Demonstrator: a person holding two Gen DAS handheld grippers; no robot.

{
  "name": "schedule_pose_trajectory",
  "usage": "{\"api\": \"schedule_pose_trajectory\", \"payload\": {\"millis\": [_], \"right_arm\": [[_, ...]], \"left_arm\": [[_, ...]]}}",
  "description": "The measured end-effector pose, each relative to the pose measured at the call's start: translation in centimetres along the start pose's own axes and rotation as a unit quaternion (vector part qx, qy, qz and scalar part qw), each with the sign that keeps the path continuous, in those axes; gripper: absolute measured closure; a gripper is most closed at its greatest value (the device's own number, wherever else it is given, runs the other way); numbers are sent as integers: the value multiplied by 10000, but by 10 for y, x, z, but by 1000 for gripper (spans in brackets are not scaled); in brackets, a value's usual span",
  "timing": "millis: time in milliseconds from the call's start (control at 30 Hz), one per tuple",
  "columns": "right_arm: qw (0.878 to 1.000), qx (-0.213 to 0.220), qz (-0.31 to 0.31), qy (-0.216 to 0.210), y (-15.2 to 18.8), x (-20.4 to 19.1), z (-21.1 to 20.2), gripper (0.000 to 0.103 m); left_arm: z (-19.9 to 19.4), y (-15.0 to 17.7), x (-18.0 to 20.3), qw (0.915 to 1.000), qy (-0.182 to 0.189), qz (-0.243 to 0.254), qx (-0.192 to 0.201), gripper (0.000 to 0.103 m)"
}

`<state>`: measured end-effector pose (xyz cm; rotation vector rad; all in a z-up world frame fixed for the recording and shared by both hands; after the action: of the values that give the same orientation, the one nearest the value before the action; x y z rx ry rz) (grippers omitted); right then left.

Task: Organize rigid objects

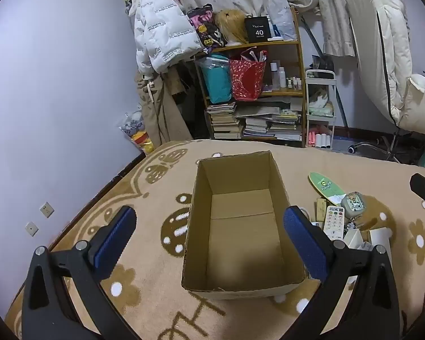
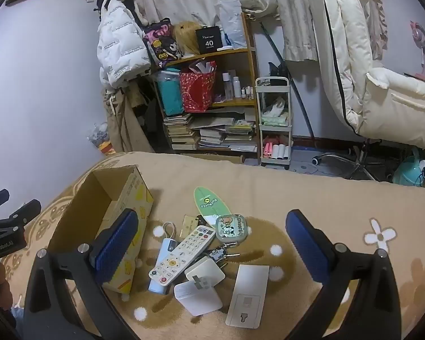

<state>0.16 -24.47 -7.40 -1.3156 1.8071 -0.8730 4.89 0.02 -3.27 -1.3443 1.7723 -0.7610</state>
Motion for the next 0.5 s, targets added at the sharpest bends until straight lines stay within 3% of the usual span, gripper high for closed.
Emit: {"api": "schedule_pose_trajectory", "payload": {"millis": [500], "right_arm": [[10000,55,-6,39,-6,6,-2,0]], "left_arm": [[-2,-1,6,9998,-5,179,43,0]]}}
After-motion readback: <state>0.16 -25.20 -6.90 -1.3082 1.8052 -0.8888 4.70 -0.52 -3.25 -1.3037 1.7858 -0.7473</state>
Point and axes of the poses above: each gripper's, at about its wrist camera, not at the fingertips, and z roughly the way its jaws point, x to its right, y to its underside, the point moved 6 cm from there along z, roughly the way its jaws point, and after that the axes turned 2 degrees about x, right-handed, at the moved point
